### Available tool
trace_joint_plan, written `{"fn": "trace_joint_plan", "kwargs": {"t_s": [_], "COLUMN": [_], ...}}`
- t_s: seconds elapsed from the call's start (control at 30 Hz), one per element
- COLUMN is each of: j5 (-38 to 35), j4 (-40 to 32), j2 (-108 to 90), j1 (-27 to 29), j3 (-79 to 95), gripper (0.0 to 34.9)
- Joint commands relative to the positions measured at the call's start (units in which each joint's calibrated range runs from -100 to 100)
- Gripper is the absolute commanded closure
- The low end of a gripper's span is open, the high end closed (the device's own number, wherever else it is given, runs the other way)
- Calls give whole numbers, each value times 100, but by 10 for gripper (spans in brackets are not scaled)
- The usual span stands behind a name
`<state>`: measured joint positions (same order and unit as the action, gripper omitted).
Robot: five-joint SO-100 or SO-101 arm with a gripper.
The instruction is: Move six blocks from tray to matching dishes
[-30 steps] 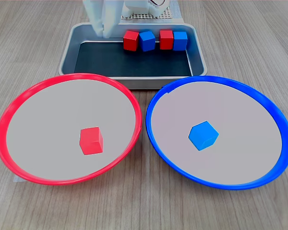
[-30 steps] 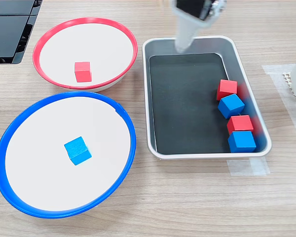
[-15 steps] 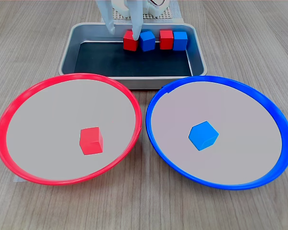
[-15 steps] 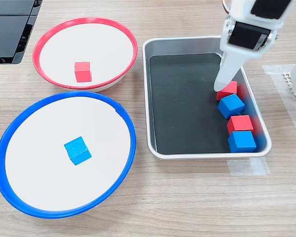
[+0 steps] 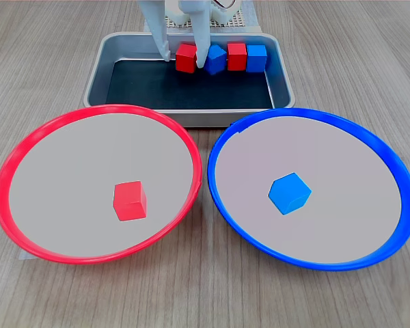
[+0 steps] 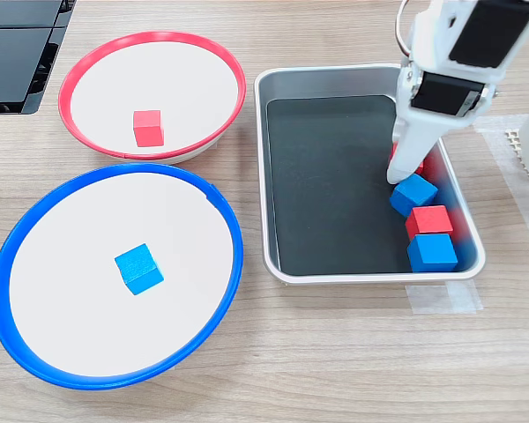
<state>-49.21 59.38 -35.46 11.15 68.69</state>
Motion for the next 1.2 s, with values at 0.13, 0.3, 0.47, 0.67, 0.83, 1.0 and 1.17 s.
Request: {"fn": "trace_joint_plan", "kwargs": {"t_s": [0.13, 0.3, 0.47, 0.67, 0.83, 1.0, 1.17], "j5": [-59, 425, 1900, 2496, 2129, 1880, 1617], "j4": [149, -16, -882, -882, -1394, -1518, -668], "j2": [-6, 216, 1760, 4344, 5137, 4600, 3158], "j1": [-132, -160, -197, -122, -66, -19, -94], "j3": [-37, -1039, -3660, -6737, -6847, -6018, -4962], "gripper": [346, 348, 348, 348, 270, 169, 290]}}
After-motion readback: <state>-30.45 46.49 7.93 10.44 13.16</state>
